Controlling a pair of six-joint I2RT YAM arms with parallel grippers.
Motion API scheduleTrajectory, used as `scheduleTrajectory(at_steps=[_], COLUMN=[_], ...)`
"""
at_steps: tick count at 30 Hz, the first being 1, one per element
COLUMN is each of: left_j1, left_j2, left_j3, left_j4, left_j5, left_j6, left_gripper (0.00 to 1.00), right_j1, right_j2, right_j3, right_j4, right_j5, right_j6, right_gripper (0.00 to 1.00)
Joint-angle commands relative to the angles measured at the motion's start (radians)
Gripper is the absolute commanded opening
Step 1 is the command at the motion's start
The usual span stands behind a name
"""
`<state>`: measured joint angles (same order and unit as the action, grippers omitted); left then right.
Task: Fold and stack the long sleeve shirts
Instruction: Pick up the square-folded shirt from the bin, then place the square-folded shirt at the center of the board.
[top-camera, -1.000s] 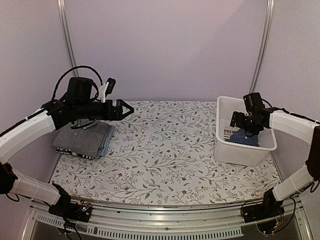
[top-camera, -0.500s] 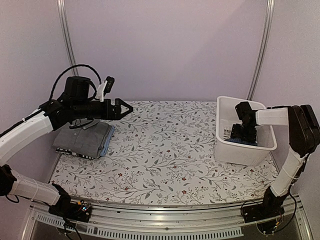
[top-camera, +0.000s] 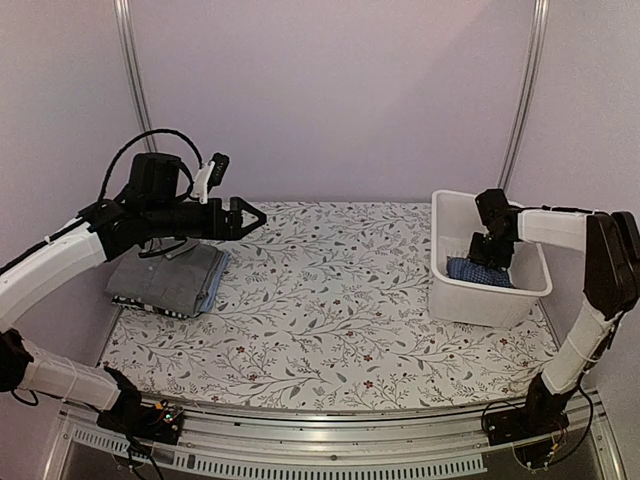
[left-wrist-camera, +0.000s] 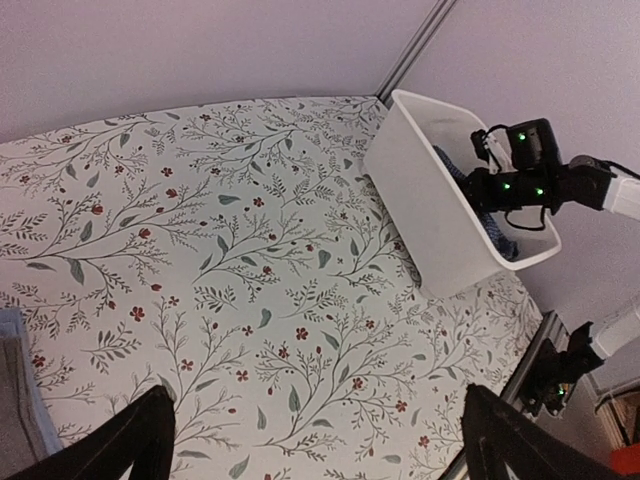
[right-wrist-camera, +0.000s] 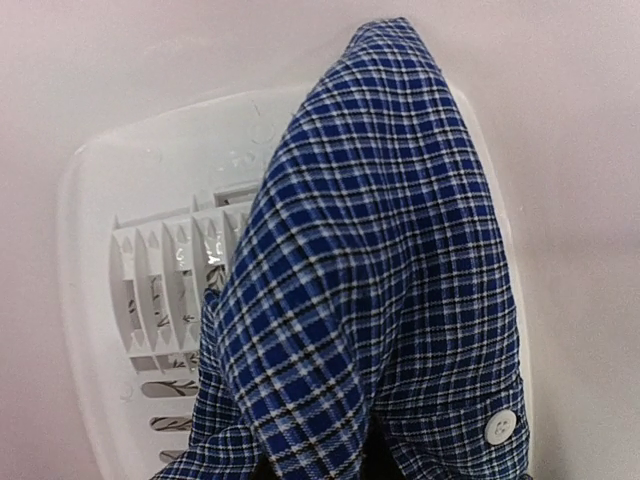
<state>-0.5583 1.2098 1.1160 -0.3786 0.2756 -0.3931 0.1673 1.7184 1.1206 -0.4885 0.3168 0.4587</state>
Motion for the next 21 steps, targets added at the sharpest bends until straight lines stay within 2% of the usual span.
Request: scheduleTrajectory(at_steps=[1,11,16,21], left_j1=[-0.007,-0.007,-0.007,-0.006], left_j2=[-0.015,-0.018,-0.015,-0.019], left_j3=[0.008,0.014,0.015,0.02], left_j4=[0.009,0.0,0.001,0.004], left_j5=[-0.017,-0.05,-0.049,-0.041], left_j6=[-0.001,-0.009,-0.019,-0.026], left_gripper=[1.0,1.0,1.0,1.0], right_j1=[0.009,0.131,0.266,0.416], right_j2=[-0.151,-0.328,-0.372,-0.347], right_j3=[0.095,0.286,0.416,0.486], right_j4=[-0.025,-0.074,-0.047,0.052], right_j5=[-0.015,-0.008,-0.025,-0.154], right_j6=[-0.025,-0.065,-0.102,-0.114], right_gripper=[0.0,0.0,0.0,0.0])
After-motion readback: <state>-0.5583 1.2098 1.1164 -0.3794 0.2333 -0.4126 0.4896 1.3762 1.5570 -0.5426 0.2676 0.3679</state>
